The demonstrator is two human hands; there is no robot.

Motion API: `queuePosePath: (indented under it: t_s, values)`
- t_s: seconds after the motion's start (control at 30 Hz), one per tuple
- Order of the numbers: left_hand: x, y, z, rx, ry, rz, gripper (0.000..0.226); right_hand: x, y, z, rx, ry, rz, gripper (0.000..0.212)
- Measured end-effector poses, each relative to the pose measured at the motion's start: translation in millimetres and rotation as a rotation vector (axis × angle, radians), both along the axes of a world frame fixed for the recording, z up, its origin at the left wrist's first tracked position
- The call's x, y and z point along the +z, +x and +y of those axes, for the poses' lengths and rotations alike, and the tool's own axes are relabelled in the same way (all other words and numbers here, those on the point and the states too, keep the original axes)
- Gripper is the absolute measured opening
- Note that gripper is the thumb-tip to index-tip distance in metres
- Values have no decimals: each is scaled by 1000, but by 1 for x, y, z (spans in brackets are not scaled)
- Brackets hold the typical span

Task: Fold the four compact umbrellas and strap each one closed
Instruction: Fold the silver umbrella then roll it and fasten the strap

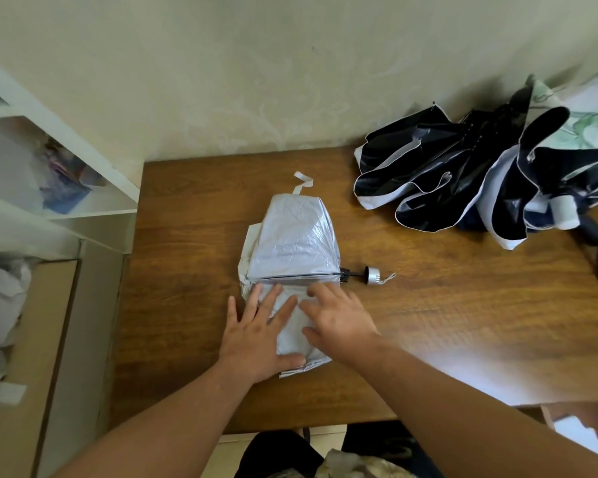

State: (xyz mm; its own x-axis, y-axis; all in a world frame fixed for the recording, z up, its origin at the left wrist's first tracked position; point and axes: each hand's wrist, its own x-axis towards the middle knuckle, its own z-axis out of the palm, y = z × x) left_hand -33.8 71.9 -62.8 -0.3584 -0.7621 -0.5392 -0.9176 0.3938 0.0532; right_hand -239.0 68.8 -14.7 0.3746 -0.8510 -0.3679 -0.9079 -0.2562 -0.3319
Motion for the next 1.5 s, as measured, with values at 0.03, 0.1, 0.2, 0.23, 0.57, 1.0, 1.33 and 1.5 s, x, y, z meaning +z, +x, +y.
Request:
queuePosePath:
  t_s: [0.03, 0.1, 0.2, 0.23, 0.57, 1.0, 1.33, 1.5]
  values:
    - [0, 0, 0, -4, -7, 2, 117, -4, 1, 1, 22, 31, 14, 66]
    - [1, 2, 1, -20, -8, 10, 118, -13, -7, 5, -2, 60, 122, 90]
    - [2, 12, 6, -22, 8, 34, 118, -23, -29, 15, -118, 81, 261, 121]
    - [2, 18, 8, -21, 16, 40, 117, -24, -34, 17, -132, 106, 280, 125]
    - [46, 62, -59, 452, -243, 328, 41, -28, -33, 14, -118, 129, 264, 131]
    - [77, -55, -156, 645, 30, 450, 70, -28, -34, 14, -118, 173, 237, 131]
    - [79, -52, -155, 970, 284, 818, 101, -27, -34, 10, -101, 182, 246, 132]
    - [96, -55, -152, 1107, 241, 958, 93, -23, -33, 9, -114, 171, 234, 130]
